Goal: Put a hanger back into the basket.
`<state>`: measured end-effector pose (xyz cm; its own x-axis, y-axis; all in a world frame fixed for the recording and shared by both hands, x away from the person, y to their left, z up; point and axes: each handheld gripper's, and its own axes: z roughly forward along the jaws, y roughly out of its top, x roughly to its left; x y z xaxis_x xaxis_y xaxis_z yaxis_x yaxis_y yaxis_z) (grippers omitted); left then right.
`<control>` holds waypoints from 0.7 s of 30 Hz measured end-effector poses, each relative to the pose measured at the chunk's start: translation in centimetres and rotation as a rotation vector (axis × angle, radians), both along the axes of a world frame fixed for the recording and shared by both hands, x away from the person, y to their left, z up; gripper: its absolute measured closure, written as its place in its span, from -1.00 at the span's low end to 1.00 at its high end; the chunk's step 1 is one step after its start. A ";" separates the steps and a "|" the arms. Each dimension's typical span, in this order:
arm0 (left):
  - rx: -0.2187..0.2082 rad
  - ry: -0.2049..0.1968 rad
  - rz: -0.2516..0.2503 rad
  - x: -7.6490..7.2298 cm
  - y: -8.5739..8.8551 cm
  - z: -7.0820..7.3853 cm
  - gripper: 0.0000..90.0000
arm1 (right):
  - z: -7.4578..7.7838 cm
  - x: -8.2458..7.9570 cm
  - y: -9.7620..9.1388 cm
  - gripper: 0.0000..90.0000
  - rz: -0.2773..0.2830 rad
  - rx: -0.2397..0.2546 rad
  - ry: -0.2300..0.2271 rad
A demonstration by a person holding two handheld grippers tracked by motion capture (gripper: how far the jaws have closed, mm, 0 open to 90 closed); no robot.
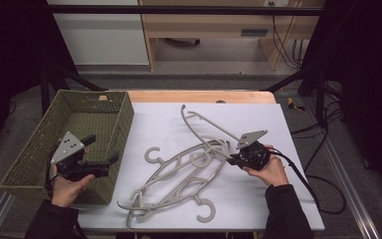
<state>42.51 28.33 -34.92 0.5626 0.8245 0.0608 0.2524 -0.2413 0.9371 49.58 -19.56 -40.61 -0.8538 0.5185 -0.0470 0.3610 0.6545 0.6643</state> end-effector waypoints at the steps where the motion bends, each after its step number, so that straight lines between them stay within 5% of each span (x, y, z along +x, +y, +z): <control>1: 0.003 -0.001 -0.002 0.0 -0.1 0.0 -0.90 | 0.4 -0.3 0.1 0.81 0.006 0.009 0.002; 10: 0.049 -0.010 -0.053 -0.6 -1.3 0.2 -0.89 | 2.8 -2.4 1.5 0.82 0.154 0.077 0.016; 21: 0.191 -0.012 -0.204 -1.9 -5.3 -0.1 -0.87 | 3.9 -4.5 3.9 0.82 0.348 0.115 0.096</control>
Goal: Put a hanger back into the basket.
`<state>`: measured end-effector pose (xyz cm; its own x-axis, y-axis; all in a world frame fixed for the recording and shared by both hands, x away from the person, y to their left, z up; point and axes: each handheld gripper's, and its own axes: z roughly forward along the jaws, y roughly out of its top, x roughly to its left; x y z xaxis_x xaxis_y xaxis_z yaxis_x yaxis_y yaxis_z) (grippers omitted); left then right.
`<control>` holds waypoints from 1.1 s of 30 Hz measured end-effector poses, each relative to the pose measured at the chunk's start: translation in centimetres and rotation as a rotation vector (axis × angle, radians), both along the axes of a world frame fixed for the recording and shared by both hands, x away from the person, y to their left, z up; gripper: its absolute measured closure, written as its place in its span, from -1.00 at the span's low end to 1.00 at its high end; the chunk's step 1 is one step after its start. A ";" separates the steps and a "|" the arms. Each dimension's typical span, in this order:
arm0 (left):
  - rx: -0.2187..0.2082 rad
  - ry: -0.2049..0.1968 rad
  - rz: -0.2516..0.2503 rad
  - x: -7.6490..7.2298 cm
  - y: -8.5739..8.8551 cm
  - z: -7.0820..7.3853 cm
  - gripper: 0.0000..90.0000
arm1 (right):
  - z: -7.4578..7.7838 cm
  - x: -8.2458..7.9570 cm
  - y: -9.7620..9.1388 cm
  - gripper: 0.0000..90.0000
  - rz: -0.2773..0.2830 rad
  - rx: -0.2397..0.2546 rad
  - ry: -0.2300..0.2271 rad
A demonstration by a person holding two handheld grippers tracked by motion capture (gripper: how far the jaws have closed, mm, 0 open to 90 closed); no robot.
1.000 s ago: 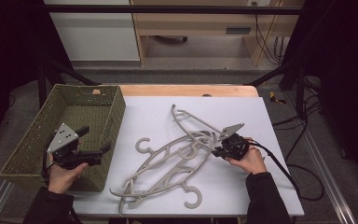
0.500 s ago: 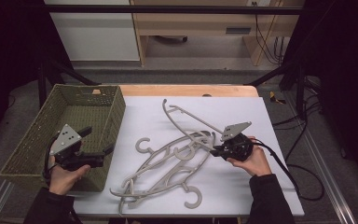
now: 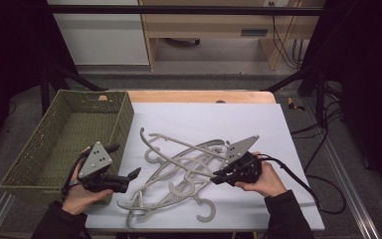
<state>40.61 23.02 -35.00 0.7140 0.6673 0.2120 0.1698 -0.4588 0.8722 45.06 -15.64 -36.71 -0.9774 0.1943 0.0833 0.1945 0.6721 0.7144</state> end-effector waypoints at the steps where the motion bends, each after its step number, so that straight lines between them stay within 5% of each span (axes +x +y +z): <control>1: 0.000 0.000 0.000 0.0 0.0 0.0 -0.86 | 0.0 -0.1 0.2 0.81 0.008 -0.002 0.004; 7: 0.113 0.015 -0.082 -0.6 -2.3 -1.0 -0.78 | 0.0 -0.6 0.9 0.81 0.051 -0.017 0.021; 8: 0.164 0.004 -0.104 -0.8 -3.0 -1.4 -0.75 | -0.1 -0.7 1.2 0.81 0.070 -0.029 0.030; 14: 0.298 -0.041 -0.166 -1.3 -4.3 -2.5 -0.59 | -0.3 -1.1 1.8 0.81 0.116 -0.042 0.058; 28: 0.470 -0.123 -0.262 -2.3 -6.1 -4.1 0.16 | -0.4 -1.5 2.3 0.81 0.185 -0.047 0.102; 33: 0.514 -0.144 -0.261 -2.4 -6.5 -4.6 0.36 | -0.4 -1.5 2.4 0.81 0.201 -0.031 0.110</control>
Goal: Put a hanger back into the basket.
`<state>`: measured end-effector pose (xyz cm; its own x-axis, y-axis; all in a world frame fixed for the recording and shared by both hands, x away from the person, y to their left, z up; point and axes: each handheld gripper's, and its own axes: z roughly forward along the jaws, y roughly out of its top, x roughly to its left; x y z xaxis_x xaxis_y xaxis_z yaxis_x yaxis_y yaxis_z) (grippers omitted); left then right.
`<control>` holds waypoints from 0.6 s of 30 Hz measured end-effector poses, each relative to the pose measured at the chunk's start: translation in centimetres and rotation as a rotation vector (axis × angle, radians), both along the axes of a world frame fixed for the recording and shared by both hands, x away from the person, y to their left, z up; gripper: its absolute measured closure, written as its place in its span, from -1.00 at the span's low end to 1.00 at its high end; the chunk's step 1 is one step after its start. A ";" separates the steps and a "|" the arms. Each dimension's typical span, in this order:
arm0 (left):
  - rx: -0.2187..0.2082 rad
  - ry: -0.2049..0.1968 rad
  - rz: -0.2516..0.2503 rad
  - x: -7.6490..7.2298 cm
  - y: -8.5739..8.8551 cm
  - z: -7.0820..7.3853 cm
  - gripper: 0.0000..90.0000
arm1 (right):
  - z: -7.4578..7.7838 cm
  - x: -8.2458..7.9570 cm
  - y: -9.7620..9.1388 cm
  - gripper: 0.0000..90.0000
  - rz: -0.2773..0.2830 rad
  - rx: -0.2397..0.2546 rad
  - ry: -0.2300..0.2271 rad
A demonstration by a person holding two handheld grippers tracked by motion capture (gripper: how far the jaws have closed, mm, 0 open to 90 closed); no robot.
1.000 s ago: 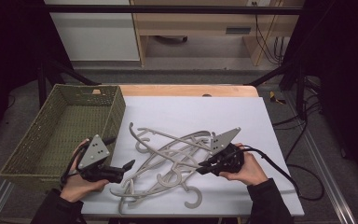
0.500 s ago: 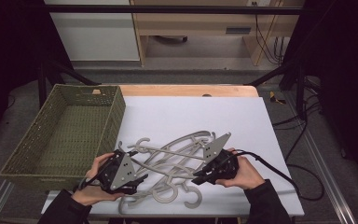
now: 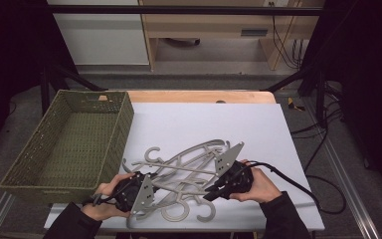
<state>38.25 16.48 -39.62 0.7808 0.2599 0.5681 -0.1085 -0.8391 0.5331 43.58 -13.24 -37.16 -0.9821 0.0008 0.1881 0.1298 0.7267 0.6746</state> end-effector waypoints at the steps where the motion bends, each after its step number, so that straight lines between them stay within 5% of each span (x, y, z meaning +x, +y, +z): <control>1: 0.000 0.000 0.000 0.0 0.0 0.0 0.42 | 0.0 0.0 0.0 0.81 0.000 0.000 0.000; 10: -0.013 -0.004 -0.015 -0.3 0.2 0.4 0.57 | 0.3 0.1 -0.5 0.81 -0.014 0.024 -0.025; 18: -0.082 0.022 -0.021 -0.7 0.4 1.4 0.75 | 0.4 0.2 -0.9 0.75 -0.058 0.020 -0.058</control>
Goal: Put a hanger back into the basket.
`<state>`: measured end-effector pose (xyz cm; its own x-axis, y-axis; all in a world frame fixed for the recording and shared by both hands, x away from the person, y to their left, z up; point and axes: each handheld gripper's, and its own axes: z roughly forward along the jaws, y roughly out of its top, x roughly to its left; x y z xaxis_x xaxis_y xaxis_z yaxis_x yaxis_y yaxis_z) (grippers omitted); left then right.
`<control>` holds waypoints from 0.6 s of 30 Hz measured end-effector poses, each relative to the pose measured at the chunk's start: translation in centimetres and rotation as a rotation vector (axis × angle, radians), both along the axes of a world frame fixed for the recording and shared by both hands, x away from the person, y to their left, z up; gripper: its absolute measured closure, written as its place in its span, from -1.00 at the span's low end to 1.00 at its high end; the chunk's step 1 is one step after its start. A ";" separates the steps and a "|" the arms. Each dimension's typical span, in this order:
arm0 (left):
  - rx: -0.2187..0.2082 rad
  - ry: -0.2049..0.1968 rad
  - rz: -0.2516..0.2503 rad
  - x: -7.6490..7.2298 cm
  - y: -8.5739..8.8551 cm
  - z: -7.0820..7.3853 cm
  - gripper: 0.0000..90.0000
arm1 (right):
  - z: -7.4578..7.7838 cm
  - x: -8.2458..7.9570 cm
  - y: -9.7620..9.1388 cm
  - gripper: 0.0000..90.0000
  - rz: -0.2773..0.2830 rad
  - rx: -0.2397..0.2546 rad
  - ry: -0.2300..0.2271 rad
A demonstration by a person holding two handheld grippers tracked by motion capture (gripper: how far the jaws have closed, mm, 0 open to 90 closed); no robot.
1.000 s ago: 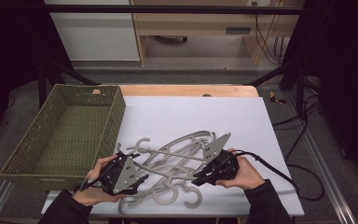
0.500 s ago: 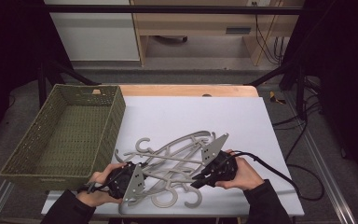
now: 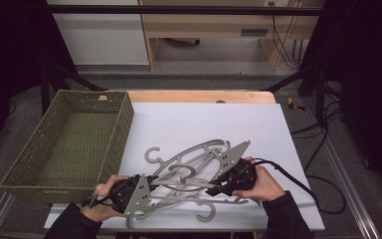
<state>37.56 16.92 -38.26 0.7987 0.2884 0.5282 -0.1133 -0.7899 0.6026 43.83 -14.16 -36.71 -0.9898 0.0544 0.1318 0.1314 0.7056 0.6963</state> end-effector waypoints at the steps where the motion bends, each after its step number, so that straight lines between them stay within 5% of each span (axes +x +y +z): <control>1: 0.010 0.006 0.001 0.0 -0.1 0.0 0.76 | 0.0 0.1 -0.1 0.75 -0.016 0.005 -0.008; 10: -0.071 0.038 0.032 -0.1 -0.1 0.7 0.80 | 1.1 0.3 -1.2 0.58 -0.139 0.117 -0.092; 11: -0.093 0.043 0.045 -0.2 -0.1 0.9 0.81 | 1.3 0.3 -1.5 0.48 -0.192 0.153 -0.122; 18: -0.166 0.042 0.117 0.0 0.5 1.7 0.81 | 2.6 0.0 -3.3 0.08 -0.334 0.308 -0.254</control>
